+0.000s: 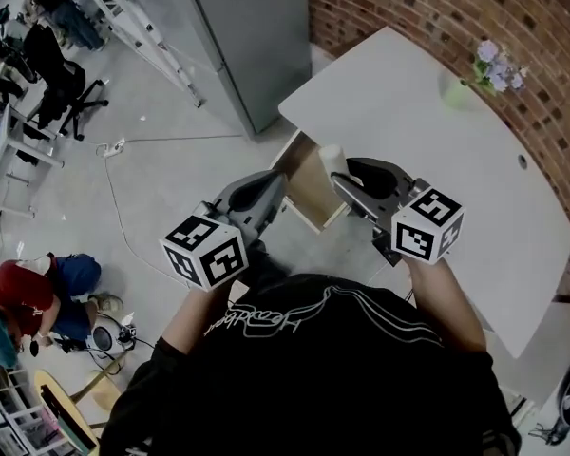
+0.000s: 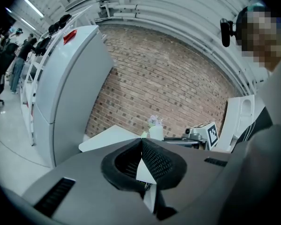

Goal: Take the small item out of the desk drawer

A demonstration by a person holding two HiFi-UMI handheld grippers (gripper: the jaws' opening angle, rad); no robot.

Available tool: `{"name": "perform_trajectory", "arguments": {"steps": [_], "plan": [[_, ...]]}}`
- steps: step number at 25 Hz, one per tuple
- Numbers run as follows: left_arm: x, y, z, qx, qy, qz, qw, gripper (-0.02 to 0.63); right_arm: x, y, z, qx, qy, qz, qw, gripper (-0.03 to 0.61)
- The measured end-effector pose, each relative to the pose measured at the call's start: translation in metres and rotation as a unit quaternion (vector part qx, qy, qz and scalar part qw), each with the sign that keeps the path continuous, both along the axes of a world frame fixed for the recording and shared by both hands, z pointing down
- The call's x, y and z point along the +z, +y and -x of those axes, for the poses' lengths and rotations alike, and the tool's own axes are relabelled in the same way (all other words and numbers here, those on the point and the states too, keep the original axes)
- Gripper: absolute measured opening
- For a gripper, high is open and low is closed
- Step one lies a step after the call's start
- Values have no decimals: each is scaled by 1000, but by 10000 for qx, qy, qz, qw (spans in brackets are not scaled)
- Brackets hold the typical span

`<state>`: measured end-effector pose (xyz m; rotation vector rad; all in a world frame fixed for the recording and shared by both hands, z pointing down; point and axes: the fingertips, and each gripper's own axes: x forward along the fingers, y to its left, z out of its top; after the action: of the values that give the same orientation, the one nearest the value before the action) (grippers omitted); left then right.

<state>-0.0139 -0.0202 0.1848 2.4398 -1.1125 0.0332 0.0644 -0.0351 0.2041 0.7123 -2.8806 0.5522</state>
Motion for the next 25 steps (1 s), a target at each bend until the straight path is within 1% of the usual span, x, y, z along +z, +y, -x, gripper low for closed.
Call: {"name": "perform_trajectory", "arguments": {"steps": [3,8,12,20,25], "plan": [[-6,1,-2,-5,-13,2,10000,21,-8,4,-1,-46,-33,-49,10000,135],[-15,8,-5,5,-25,-108,9999,21,-13,13,1,-49,-59,-214,9997,135],[-17,18,-10,44,-55,-127,9999,21,-13,23,-2,-26,-193,-121,9997,135],[-17,20,-33,129,-96,-141,9998,21,-9,27,-15,12,-129,-72,9999,135],[-4,10,-34,144,-174,-34,9997,21,-2,18,-21,92,-128,-25,9999,135]]}}
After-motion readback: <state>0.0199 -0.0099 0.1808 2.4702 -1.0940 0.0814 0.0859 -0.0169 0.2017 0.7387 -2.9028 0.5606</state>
